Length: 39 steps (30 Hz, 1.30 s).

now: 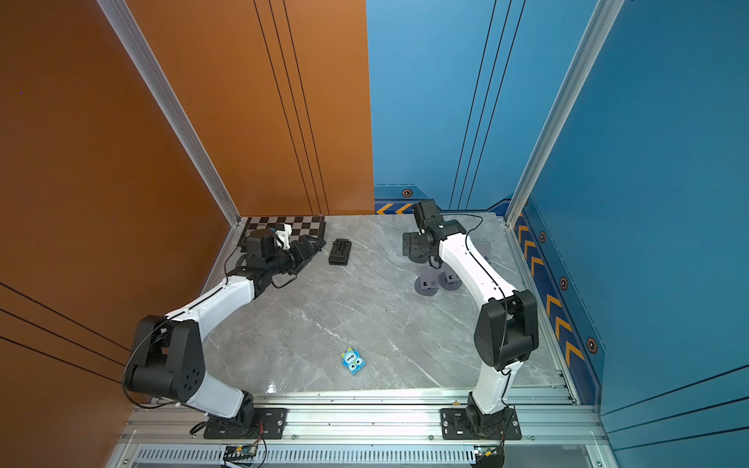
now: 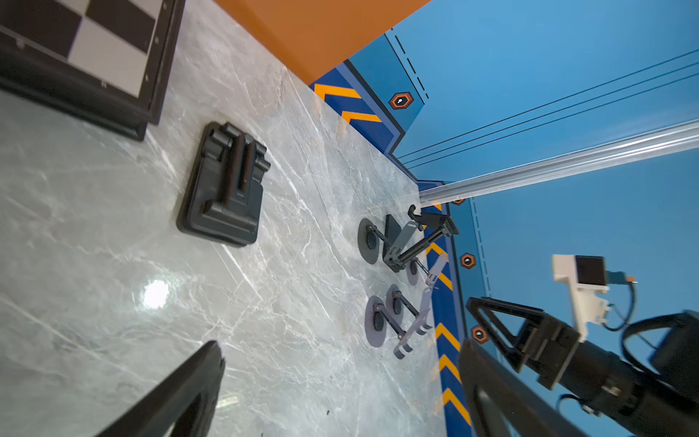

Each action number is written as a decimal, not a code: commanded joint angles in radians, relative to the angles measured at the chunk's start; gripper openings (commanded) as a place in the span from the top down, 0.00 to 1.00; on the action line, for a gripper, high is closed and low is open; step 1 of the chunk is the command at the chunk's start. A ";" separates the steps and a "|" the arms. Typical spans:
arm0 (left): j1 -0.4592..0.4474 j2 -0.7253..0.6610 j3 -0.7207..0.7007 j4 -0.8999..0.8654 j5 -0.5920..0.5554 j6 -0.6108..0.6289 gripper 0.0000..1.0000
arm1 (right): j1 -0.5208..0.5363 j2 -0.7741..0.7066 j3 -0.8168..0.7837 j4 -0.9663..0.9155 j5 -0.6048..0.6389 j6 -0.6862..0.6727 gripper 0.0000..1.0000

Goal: Open the phone stand
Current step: Move the phone stand to the center of the board.

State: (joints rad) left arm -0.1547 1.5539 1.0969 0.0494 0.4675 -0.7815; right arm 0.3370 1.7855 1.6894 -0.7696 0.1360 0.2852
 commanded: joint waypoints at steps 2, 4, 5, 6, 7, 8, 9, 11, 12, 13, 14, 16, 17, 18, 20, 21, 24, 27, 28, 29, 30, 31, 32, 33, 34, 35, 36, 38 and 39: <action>-0.025 0.057 0.172 -0.355 -0.135 0.239 0.02 | 0.018 -0.041 0.063 -0.069 0.005 0.012 0.00; -0.033 0.098 0.251 -0.435 -0.193 0.289 0.02 | 0.028 -0.047 0.083 -0.078 -0.015 0.022 0.00; -0.038 0.117 0.282 -0.469 -0.230 0.310 0.02 | 0.033 -0.049 0.092 -0.085 -0.026 0.025 0.00; -0.044 0.139 0.320 -0.510 -0.279 0.326 0.02 | 0.040 -0.049 0.100 -0.091 -0.036 0.030 0.00; -0.051 0.162 0.354 -0.541 -0.317 0.340 0.02 | 0.050 -0.052 0.100 -0.097 -0.045 0.035 0.00; -0.059 0.182 0.381 -0.565 -0.352 0.350 0.02 | 0.059 -0.054 0.101 -0.104 -0.050 0.039 0.00; -0.067 0.209 0.420 -0.593 -0.391 0.362 0.02 | 0.069 -0.058 0.130 -0.107 -0.058 0.042 0.00; -0.085 0.267 0.499 -0.652 -0.449 0.383 0.02 | 0.090 -0.063 0.142 -0.118 -0.070 0.044 0.00; -0.094 0.313 0.550 -0.691 -0.486 0.395 0.02 | 0.100 -0.064 0.147 -0.123 -0.079 0.047 0.00; -0.104 0.356 0.604 -0.726 -0.519 0.412 0.02 | 0.109 -0.065 0.152 -0.130 -0.084 0.049 0.00; -0.113 0.391 0.653 -0.755 -0.548 0.422 0.02 | 0.116 -0.065 0.156 -0.135 -0.084 0.052 0.00; -0.131 0.473 0.754 -0.807 -0.602 0.432 0.02 | 0.128 -0.065 0.157 -0.142 -0.096 0.061 0.00; -0.140 0.510 0.803 -0.839 -0.631 0.438 0.02 | 0.132 -0.064 0.156 -0.143 -0.103 0.063 0.00; -0.148 0.558 0.866 -0.878 -0.660 0.445 0.02 | 0.137 -0.062 0.158 -0.146 -0.109 0.063 0.00; -0.160 0.636 0.961 -0.927 -0.686 0.447 0.02 | 0.145 -0.058 0.158 -0.151 -0.113 0.066 0.00; -0.166 0.665 0.994 -0.937 -0.694 0.443 0.02 | 0.148 -0.057 0.160 -0.153 -0.117 0.066 0.00; -0.189 0.740 1.064 -0.944 -0.739 0.446 0.02 | 0.151 -0.051 0.161 -0.161 -0.126 0.068 0.00; -0.206 0.821 1.144 -0.944 -0.764 0.445 0.02 | 0.151 -0.043 0.159 -0.171 -0.132 0.065 0.00; -0.207 0.851 1.178 -0.944 -0.755 0.436 0.02 | 0.151 -0.044 0.160 -0.173 -0.133 0.064 0.00; -0.207 0.874 1.206 -0.945 -0.747 0.428 0.02 | 0.151 -0.042 0.158 -0.177 -0.134 0.063 0.00; -0.209 0.900 1.237 -0.945 -0.742 0.420 0.02 | 0.151 -0.042 0.158 -0.180 -0.136 0.062 0.00; -0.211 0.921 1.268 -0.944 -0.733 0.412 0.02 | 0.150 -0.040 0.157 -0.184 -0.138 0.060 0.00; -0.210 0.939 1.291 -0.945 -0.724 0.410 0.02 | 0.151 -0.041 0.156 -0.186 -0.139 0.060 0.00; -0.212 0.964 1.318 -0.945 -0.718 0.404 0.02 | 0.151 -0.040 0.154 -0.187 -0.141 0.060 0.00; -0.213 0.980 1.333 -0.947 -0.716 0.396 0.02 | 0.150 -0.040 0.152 -0.189 -0.143 0.060 0.00; -0.213 0.991 1.339 -0.947 -0.715 0.389 0.02 | 0.150 -0.040 0.152 -0.191 -0.144 0.060 0.00; -0.212 1.000 1.342 -0.947 -0.715 0.380 0.02 | 0.149 -0.041 0.148 -0.192 -0.145 0.060 0.00; -0.212 1.018 1.347 -0.945 -0.708 0.365 0.02 | 0.149 -0.043 0.146 -0.193 -0.151 0.061 0.00; -0.213 1.029 1.355 -0.947 -0.701 0.363 0.02 | 0.149 -0.043 0.144 -0.192 -0.153 0.060 0.00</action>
State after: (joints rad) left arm -0.3660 2.5584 2.4115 -0.8650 -0.2390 -0.3893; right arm 0.4847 1.7554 1.8271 -0.9306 -0.0010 0.3378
